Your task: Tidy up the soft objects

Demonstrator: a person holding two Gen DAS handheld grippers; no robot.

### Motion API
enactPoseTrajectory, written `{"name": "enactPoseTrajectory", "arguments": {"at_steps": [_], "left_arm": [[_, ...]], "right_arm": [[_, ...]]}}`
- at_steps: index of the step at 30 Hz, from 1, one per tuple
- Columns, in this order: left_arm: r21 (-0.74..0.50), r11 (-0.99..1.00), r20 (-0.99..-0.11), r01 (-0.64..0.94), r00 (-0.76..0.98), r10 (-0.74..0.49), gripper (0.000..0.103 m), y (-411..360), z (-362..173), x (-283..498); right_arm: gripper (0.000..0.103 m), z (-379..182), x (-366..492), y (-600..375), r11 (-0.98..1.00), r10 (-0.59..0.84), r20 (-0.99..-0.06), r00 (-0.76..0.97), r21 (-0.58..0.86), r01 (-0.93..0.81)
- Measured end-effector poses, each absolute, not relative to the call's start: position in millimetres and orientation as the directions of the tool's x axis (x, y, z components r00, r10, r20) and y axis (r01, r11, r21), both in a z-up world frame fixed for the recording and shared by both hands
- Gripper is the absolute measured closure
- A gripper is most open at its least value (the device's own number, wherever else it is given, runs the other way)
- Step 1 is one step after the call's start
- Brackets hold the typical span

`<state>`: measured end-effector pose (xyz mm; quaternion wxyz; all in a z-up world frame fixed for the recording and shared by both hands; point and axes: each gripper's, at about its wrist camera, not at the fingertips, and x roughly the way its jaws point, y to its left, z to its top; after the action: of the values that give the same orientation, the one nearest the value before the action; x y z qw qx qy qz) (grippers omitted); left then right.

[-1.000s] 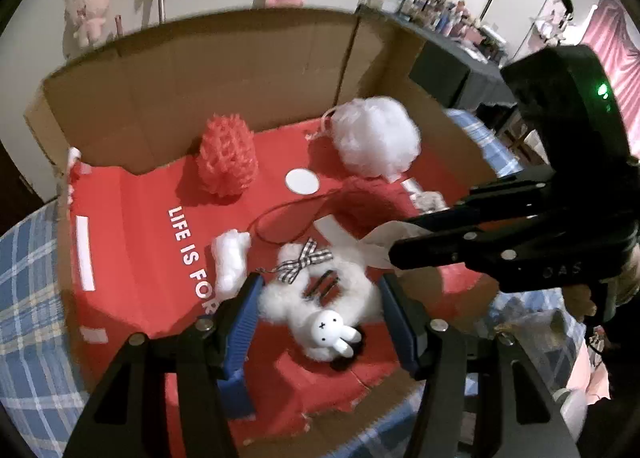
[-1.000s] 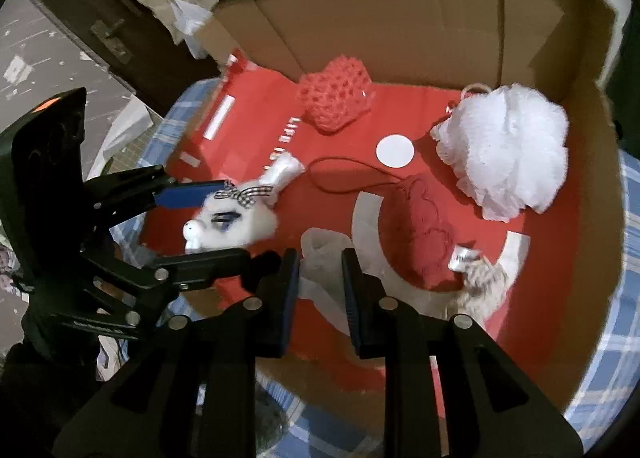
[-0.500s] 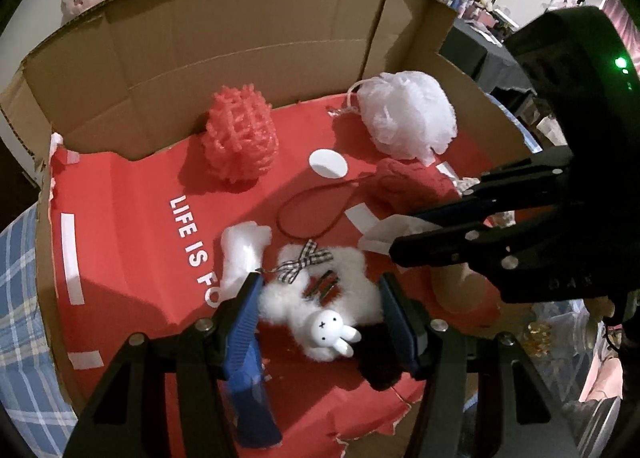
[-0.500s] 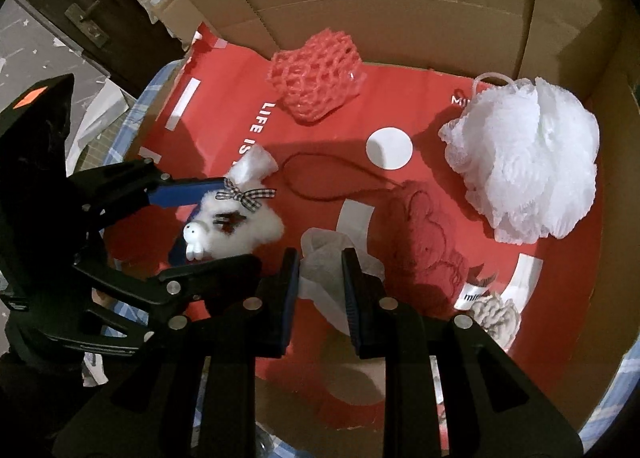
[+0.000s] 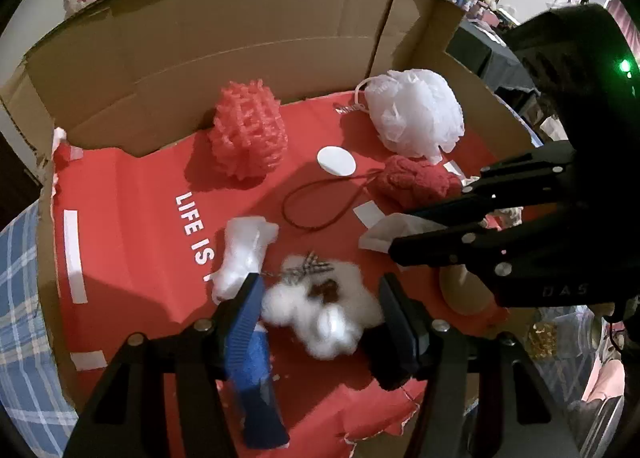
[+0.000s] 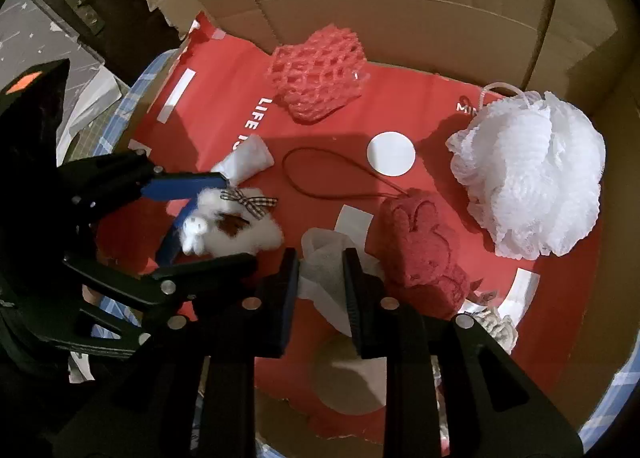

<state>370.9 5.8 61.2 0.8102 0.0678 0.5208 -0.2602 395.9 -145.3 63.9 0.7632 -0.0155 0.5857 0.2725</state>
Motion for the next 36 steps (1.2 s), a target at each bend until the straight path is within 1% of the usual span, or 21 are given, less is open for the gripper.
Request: {"name": "enactPoseTrajectory", "arguments": {"at_steps": [1,2,3,5,7,10,13,15,16,17,20,23,24,26,30,36], "left_arm": [[-0.162,0.855,-0.879,0.492,0.322,-0.352,0.040,6,62,370],[-0.161,0.856,-0.878,0.491,0.324,-0.352,0.040,7,63,370],[-0.163,0.856,-0.877,0.490,0.326,-0.354,0.039,8,63,369],[-0.174,0.855,-0.873,0.489,0.326,-0.363,0.036,11,65,369],[-0.173,0.860,-0.866,0.479,0.341,-0.365,0.036,14,67,367],[-0.189,0.858,-0.860,0.478,0.342,-0.380,0.035,20,72,365],[-0.197,0.861,-0.852,0.469,0.352,-0.387,0.031,25,79,358],[-0.205,0.862,-0.845,0.464,0.360,-0.395,0.030,27,85,354],[-0.206,0.863,-0.842,0.461,0.366,-0.397,0.027,28,89,351],[-0.206,0.865,-0.836,0.458,0.377,-0.399,0.023,29,94,346],[-0.211,0.870,-0.820,0.445,0.405,-0.406,0.016,29,108,334],[-0.210,0.883,-0.807,0.419,0.436,-0.398,0.011,26,120,322],[-0.210,0.886,-0.802,0.414,0.445,-0.398,0.011,24,124,318],[-0.201,0.895,-0.789,0.398,0.475,-0.389,0.004,23,132,308],[-0.176,0.914,-0.767,0.365,0.531,-0.359,0.000,17,140,293],[-0.165,0.939,-0.770,0.301,0.556,-0.313,0.000,16,137,283]], "right_arm": [[0.076,64,396,-145,0.849,0.398,-0.903,0.164,0.294,-0.439],[0.070,63,397,-143,0.848,0.398,-0.902,0.165,0.293,-0.442],[0.051,63,397,-141,0.848,0.397,-0.902,0.168,0.291,-0.442],[0.044,63,396,-140,0.846,0.401,-0.900,0.171,0.292,-0.446],[0.044,65,396,-138,0.855,0.381,-0.901,0.207,0.259,-0.448],[0.044,67,396,-140,0.856,0.393,-0.896,0.208,0.274,-0.438],[0.044,71,394,-139,0.861,0.378,-0.898,0.225,0.252,-0.441],[0.044,75,392,-144,0.865,0.379,-0.896,0.231,0.254,-0.433],[0.044,77,390,-146,0.867,0.377,-0.895,0.236,0.252,-0.430],[0.043,80,388,-148,0.873,0.368,-0.896,0.248,0.241,-0.425],[0.033,92,376,-155,0.886,0.357,-0.891,0.282,0.227,-0.404],[0.032,107,362,-165,0.902,0.337,-0.884,0.325,0.204,-0.382],[0.027,112,358,-167,0.907,0.326,-0.882,0.340,0.191,-0.375],[0.022,121,347,-175,0.918,0.310,-0.878,0.366,0.177,-0.354],[0.020,135,328,-189,0.941,0.269,-0.865,0.423,0.141,-0.309],[0.018,138,303,-206,0.962,0.215,-0.858,0.467,0.103,-0.254]]}}
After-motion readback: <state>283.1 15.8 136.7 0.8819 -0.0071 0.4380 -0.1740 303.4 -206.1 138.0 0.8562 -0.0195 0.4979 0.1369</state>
